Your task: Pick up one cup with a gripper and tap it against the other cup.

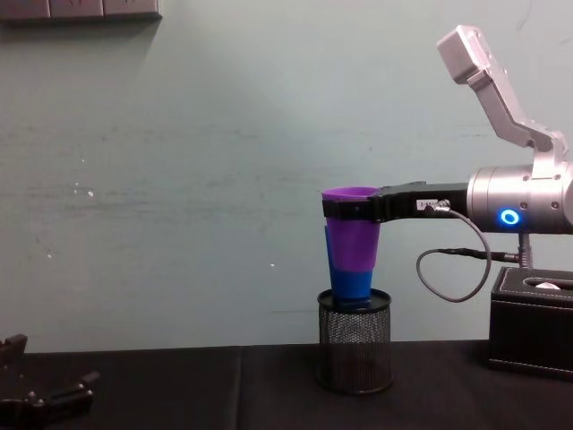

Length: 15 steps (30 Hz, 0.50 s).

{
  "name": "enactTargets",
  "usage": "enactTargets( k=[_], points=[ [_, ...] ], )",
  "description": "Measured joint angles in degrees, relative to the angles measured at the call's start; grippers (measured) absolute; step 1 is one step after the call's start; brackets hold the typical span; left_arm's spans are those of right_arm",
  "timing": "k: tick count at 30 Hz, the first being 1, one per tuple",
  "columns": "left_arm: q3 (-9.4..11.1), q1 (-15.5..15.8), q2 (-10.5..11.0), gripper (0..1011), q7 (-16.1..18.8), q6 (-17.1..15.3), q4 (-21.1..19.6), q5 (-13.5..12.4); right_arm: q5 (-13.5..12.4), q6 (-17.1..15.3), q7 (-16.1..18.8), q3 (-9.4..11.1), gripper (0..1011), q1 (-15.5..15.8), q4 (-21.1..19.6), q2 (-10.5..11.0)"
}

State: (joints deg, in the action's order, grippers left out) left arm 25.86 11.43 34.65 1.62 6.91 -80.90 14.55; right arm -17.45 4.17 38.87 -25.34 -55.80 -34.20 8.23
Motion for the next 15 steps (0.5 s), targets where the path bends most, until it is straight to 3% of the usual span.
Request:
enactTargets(
  k=[15],
  points=[
    [0.0, 0.0, 0.0, 1005, 0.0, 0.0, 0.0, 0.0, 0.1, 0.7, 0.8, 0.2, 724, -0.7, 1.4, -0.4]
  ],
)
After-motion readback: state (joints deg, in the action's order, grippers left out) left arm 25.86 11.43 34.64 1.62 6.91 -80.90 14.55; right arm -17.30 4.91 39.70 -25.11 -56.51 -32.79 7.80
